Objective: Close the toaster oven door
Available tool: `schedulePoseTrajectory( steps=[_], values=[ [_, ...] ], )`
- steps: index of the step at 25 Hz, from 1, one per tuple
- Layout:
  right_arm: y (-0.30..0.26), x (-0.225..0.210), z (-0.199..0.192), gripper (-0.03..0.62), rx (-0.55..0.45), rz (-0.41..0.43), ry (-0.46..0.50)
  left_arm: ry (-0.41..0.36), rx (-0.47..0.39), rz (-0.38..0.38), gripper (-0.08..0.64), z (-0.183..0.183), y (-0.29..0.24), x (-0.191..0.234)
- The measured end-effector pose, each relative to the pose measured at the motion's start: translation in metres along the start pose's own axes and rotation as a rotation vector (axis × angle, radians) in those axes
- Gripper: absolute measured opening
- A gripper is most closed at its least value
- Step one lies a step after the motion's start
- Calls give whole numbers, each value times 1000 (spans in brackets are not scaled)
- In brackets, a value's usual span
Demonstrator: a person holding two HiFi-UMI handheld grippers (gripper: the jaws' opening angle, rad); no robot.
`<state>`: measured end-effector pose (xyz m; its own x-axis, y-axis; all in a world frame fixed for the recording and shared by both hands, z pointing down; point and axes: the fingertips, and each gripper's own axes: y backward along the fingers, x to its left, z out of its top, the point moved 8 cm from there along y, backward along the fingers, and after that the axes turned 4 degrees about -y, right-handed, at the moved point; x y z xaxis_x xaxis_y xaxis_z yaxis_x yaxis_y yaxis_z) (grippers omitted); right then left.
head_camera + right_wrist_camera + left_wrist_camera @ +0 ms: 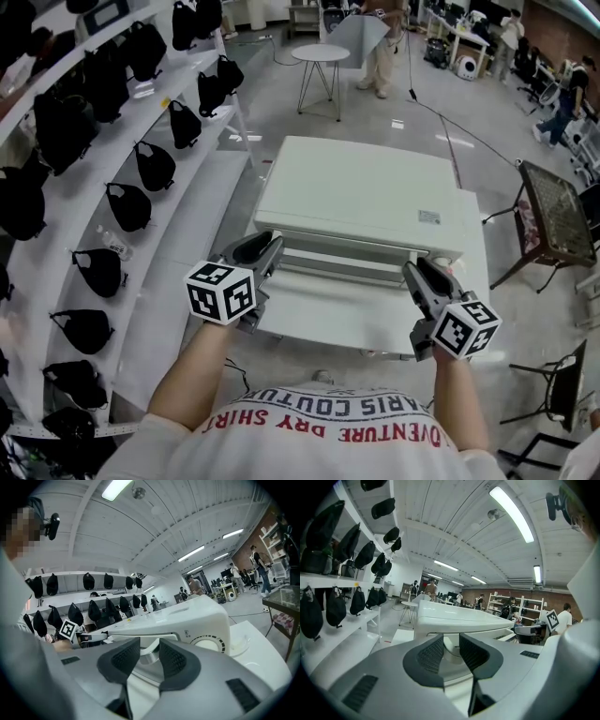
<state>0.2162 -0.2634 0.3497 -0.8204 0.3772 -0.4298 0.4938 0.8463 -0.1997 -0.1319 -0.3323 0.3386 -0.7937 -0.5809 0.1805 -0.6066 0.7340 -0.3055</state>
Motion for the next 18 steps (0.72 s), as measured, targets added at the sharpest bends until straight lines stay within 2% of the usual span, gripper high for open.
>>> schedulePoseTrajectory(
  steps=[6, 14, 18],
  values=[
    [8, 11, 1, 137, -8, 15, 27, 28, 8, -33, 128, 0, 9, -4],
    [40, 48, 0, 133, -48, 121, 96, 12, -63, -155, 143, 4, 48, -52],
    [57, 74, -9, 82, -60, 178, 125, -12, -73, -233, 141, -2, 71, -79]
  ],
)
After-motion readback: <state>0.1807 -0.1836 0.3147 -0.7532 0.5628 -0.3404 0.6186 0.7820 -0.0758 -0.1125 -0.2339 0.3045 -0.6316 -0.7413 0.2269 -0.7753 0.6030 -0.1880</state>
